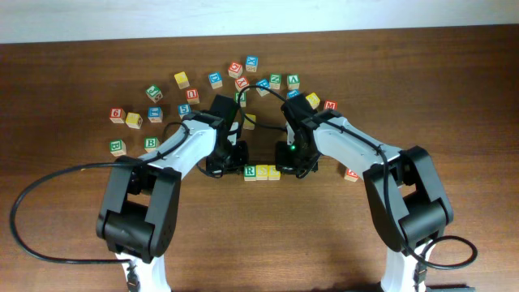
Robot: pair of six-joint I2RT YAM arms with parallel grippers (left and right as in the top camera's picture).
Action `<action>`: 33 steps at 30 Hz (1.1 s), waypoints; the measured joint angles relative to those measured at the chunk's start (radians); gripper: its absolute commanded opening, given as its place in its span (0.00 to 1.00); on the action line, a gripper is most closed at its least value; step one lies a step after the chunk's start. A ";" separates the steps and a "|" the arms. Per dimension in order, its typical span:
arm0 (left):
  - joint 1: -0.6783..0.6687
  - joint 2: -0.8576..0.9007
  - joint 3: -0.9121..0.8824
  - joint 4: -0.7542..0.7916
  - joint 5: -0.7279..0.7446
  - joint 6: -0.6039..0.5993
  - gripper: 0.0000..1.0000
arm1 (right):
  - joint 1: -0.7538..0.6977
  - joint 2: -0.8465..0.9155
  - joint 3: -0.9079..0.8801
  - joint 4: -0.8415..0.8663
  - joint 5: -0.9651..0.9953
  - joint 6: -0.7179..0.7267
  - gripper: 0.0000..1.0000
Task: Spell out RSS
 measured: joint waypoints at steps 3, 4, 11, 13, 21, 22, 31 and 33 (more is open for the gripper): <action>-0.003 0.000 0.000 -0.011 -0.023 0.000 0.00 | 0.005 0.000 0.000 -0.003 0.013 0.000 0.14; -0.004 -0.002 0.000 -0.015 -0.036 0.000 0.00 | 0.005 -0.002 0.001 -0.004 0.018 0.000 0.14; -0.002 -0.013 0.001 -0.038 -0.157 0.000 0.00 | -0.010 -0.007 0.015 -0.137 0.108 -0.020 0.04; 0.025 -0.026 -0.001 -0.070 -0.193 0.000 0.00 | -0.067 -0.017 0.045 -0.253 0.159 -0.027 0.04; 0.042 -0.585 -0.009 -0.286 -0.221 0.006 0.99 | -0.098 -0.573 0.126 -0.613 0.237 -0.063 0.98; 0.042 -0.608 -0.010 -0.310 -0.221 0.006 0.99 | -0.067 -0.642 0.127 -0.648 0.257 -0.060 0.98; 0.042 -0.625 -0.010 -0.379 -0.280 0.005 0.99 | 0.234 -1.022 0.127 -0.814 0.332 0.055 0.98; 0.042 -0.625 -0.010 -0.379 -0.281 0.005 0.99 | 0.237 -1.048 0.127 -0.829 0.334 0.059 0.98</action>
